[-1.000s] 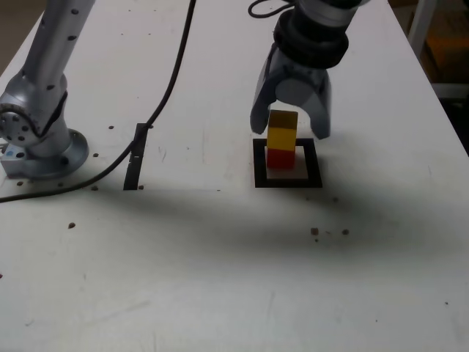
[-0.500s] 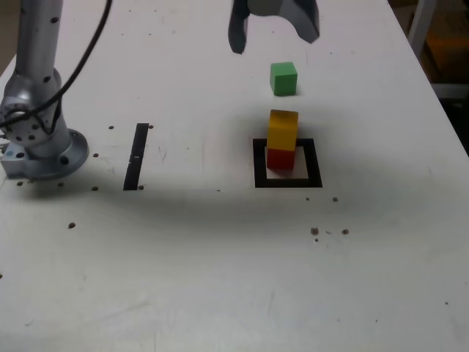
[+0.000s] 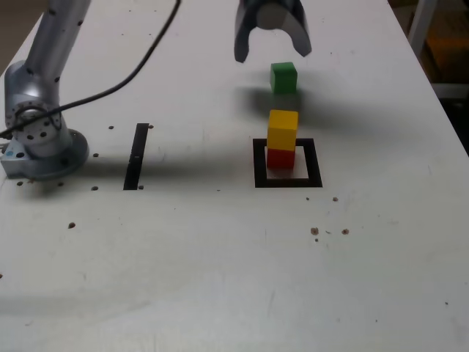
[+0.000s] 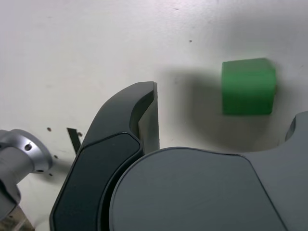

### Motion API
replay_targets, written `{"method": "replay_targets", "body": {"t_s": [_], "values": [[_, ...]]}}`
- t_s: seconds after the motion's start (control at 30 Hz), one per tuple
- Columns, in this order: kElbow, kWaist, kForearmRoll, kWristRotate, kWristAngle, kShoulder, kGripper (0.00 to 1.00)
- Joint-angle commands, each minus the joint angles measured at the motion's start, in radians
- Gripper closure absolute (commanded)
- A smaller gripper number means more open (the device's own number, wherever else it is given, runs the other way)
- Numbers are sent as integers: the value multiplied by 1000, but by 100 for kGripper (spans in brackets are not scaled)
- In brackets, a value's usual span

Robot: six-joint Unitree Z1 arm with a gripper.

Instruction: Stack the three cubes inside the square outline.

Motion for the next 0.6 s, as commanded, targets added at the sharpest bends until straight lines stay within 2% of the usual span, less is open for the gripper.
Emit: {"method": "replay_targets", "body": {"t_s": [0.0,0.2,0.3,0.43,0.57], "values": [[-8,11,-14,0,-8,25,0],[1,24,-59,-9,-16,68,2],[7,27,-72,-12,-16,88,12],[11,28,-83,-23,-14,100,32],[13,25,-103,-32,-15,106,44]]}}
